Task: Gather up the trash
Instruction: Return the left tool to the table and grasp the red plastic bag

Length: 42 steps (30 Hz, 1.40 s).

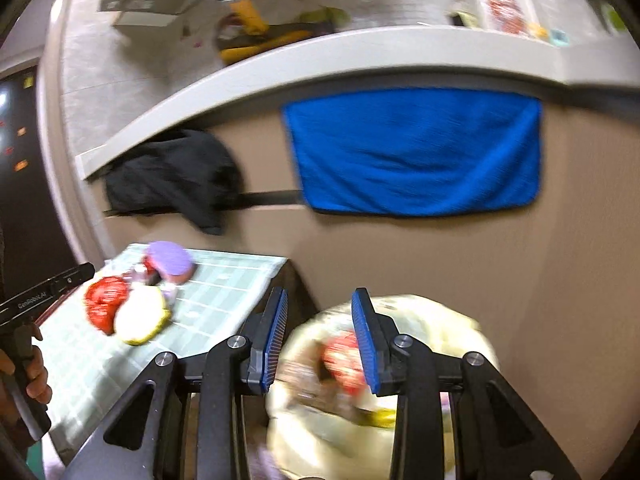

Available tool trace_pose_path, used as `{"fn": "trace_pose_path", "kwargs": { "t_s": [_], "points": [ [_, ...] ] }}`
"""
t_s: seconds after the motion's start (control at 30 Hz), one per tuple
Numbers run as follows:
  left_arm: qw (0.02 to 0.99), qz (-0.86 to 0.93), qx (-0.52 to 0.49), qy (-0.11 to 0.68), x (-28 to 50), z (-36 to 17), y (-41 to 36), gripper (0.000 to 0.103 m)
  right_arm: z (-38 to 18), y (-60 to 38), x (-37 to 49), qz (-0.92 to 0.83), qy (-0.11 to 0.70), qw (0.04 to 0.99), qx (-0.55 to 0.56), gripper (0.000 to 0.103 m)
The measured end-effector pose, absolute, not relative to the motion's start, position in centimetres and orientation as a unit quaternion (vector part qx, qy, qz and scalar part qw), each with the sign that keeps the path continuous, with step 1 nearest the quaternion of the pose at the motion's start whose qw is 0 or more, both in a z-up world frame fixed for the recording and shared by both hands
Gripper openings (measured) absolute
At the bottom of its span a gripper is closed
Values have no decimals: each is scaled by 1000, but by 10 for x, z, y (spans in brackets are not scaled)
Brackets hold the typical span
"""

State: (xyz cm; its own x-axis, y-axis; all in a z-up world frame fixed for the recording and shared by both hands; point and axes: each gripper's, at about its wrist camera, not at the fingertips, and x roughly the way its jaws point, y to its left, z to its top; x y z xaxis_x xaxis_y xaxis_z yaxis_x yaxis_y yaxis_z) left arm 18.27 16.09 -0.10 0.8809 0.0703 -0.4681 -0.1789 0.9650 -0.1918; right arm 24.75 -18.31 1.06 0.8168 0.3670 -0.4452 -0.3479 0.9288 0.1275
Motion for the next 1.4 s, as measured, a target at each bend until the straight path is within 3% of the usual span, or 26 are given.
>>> {"fn": "trace_pose_path", "kwargs": {
  "t_s": [0.4, 0.83, 1.13, 1.4],
  "points": [
    [932, 93, -219, 273, 143, -53, 282, 63, 7, -59, 246, 288, 247, 925, -16, 33],
    [900, 76, -275, 329, 242, -86, 302, 63, -29, -25, 261, 308, 290, 905, -41, 33],
    [892, 60, -293, 338, 248, -98, 301, 63, -60, -29, 286, 318, 337, 886, -9, 33],
    [869, 45, -331, 364, 249, -109, 303, 68, -61, -17, 279, 336, 329, 882, -20, 33]
  ]
}}
